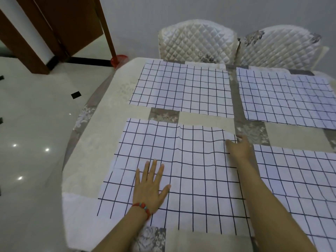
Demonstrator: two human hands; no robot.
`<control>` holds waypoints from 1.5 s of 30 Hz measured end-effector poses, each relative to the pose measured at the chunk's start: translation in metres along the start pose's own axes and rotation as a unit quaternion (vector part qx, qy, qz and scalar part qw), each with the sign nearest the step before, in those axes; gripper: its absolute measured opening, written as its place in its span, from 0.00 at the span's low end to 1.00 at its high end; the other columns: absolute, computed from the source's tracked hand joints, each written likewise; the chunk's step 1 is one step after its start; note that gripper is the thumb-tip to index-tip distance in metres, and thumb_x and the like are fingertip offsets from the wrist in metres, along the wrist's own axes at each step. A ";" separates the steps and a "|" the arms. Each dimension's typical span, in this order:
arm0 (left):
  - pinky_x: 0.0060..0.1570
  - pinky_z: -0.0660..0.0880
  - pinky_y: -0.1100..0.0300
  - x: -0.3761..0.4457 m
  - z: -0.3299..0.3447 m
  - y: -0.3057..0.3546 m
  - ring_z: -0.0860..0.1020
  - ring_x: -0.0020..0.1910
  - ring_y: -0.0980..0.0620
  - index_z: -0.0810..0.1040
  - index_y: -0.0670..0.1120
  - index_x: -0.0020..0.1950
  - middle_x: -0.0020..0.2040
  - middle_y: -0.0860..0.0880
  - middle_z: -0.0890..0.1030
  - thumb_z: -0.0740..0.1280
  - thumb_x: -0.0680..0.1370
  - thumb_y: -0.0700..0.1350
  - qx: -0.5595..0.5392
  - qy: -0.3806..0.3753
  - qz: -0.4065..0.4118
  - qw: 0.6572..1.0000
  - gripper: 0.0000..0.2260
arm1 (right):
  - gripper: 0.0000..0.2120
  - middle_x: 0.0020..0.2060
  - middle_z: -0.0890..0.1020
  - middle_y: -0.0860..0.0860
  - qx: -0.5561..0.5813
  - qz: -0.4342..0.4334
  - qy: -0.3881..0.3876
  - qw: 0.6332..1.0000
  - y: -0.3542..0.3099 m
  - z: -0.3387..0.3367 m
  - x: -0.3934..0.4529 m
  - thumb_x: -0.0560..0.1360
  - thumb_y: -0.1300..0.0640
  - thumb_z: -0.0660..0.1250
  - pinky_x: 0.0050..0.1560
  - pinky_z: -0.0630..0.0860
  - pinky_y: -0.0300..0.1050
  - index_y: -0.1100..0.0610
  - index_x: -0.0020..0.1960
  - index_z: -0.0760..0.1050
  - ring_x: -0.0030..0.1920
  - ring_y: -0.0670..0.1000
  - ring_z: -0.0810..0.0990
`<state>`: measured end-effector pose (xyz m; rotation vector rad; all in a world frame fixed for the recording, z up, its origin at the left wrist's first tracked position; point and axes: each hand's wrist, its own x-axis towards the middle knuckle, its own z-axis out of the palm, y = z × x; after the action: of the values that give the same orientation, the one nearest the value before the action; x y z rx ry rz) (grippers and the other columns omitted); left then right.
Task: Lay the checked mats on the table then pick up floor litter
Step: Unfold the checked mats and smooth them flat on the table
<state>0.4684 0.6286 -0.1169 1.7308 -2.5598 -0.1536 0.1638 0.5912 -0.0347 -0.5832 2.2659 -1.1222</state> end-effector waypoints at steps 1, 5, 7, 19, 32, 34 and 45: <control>0.71 0.41 0.48 -0.001 0.000 0.000 0.36 0.75 0.53 0.52 0.53 0.74 0.75 0.50 0.58 0.43 0.76 0.65 -0.002 -0.001 0.001 1.000 0.30 | 0.21 0.58 0.74 0.55 0.009 -0.020 -0.005 1.000 -0.003 0.001 0.003 0.74 0.63 0.65 0.41 0.67 0.23 0.62 0.66 0.67 0.57 0.54 0.73; 0.71 0.39 0.48 -0.001 0.003 0.000 0.35 0.75 0.53 0.48 0.55 0.75 0.77 0.54 0.39 0.43 0.76 0.66 0.000 0.000 0.001 1.000 0.29 | 0.17 0.48 0.75 0.60 0.045 -0.101 0.026 0.994 -0.008 0.008 0.007 0.73 0.66 0.64 0.46 0.68 0.29 0.59 0.61 0.72 0.48 0.51 0.72; 0.71 0.39 0.48 -0.001 0.002 0.000 0.35 0.75 0.53 0.48 0.55 0.75 0.76 0.54 0.36 0.43 0.76 0.65 0.001 -0.001 0.000 1.000 0.29 | 0.12 0.48 0.78 0.56 0.025 -0.120 0.058 0.991 -0.002 0.008 0.007 0.73 0.66 0.61 0.51 0.70 0.39 0.60 0.56 0.76 0.52 0.53 0.76; 0.71 0.39 0.48 -0.002 -0.001 -0.001 0.34 0.75 0.54 0.50 0.54 0.75 0.75 0.49 0.57 0.42 0.76 0.65 -0.004 -0.009 -0.006 1.000 0.29 | 0.17 0.68 0.70 0.59 -0.208 -0.229 0.085 0.947 0.019 0.031 -0.036 0.76 0.55 0.59 0.70 0.56 0.57 0.61 0.61 0.74 0.70 0.61 0.64; 0.71 0.37 0.50 0.000 -0.005 -0.012 0.33 0.74 0.53 0.54 0.52 0.74 0.75 0.48 0.58 0.41 0.75 0.67 -0.031 -0.035 -0.068 0.997 0.32 | 0.35 0.77 0.48 0.48 -0.382 -0.188 -0.039 0.904 0.087 0.027 -0.074 0.71 0.37 0.32 0.75 0.39 0.52 0.47 0.75 0.46 0.76 0.49 0.43; 0.70 0.36 0.51 -0.002 -0.005 -0.014 0.31 0.74 0.54 0.51 0.50 0.74 0.76 0.46 0.56 0.38 0.74 0.68 -0.048 -0.019 -0.086 0.995 0.34 | 0.36 0.77 0.47 0.48 -0.382 -0.193 -0.047 0.903 0.088 0.023 -0.073 0.70 0.37 0.32 0.74 0.38 0.51 0.48 0.75 0.46 0.76 0.49 0.44; 0.74 0.49 0.43 0.054 -0.026 0.060 0.42 0.75 0.51 0.52 0.53 0.74 0.77 0.52 0.53 0.41 0.78 0.56 -0.006 -0.084 0.233 0.969 0.25 | 0.36 0.77 0.45 0.48 -0.392 -0.198 -0.044 0.897 0.088 0.024 -0.072 0.70 0.37 0.30 0.74 0.37 0.51 0.48 0.75 0.45 0.76 0.49 0.42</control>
<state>0.3955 0.5990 -0.0852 1.1063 -2.9919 -0.3036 0.2218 0.6690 -0.0988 -1.4244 2.5326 -0.2565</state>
